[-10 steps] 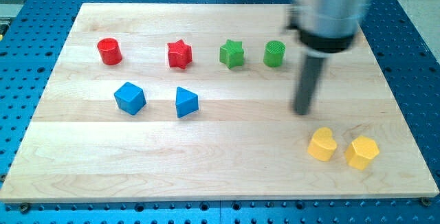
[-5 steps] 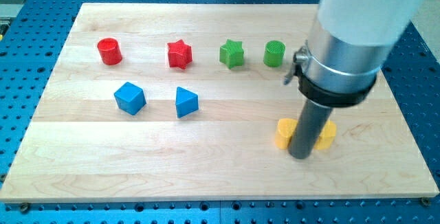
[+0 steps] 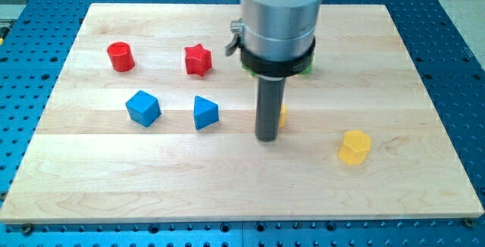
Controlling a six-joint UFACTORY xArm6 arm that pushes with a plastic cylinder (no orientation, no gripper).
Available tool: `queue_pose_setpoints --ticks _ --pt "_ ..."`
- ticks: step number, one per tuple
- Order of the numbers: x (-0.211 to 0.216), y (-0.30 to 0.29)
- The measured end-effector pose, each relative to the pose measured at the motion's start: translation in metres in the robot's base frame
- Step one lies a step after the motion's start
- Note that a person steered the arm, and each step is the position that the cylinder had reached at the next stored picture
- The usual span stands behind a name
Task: Place the yellow blocks horizontally to the triangle
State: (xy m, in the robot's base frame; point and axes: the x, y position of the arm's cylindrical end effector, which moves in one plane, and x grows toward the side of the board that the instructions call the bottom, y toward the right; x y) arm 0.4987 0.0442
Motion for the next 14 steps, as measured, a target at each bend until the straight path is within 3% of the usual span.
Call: queue_pose_setpoints --ticks 1,2,3,4,5,6,7,8,9,10,12,14 --pt "-0.009 0.024" --pt "-0.013 0.088" --pt "-0.045 0.109" --pt "-0.053 0.064" --pt "-0.034 0.036" --pt "-0.029 0.037" --pt "-0.03 0.148" --pt "0.009 0.219" --pt "0.068 0.168" --pt "0.074 0.109" --pt "0.011 0.118" --pt "-0.009 0.172"
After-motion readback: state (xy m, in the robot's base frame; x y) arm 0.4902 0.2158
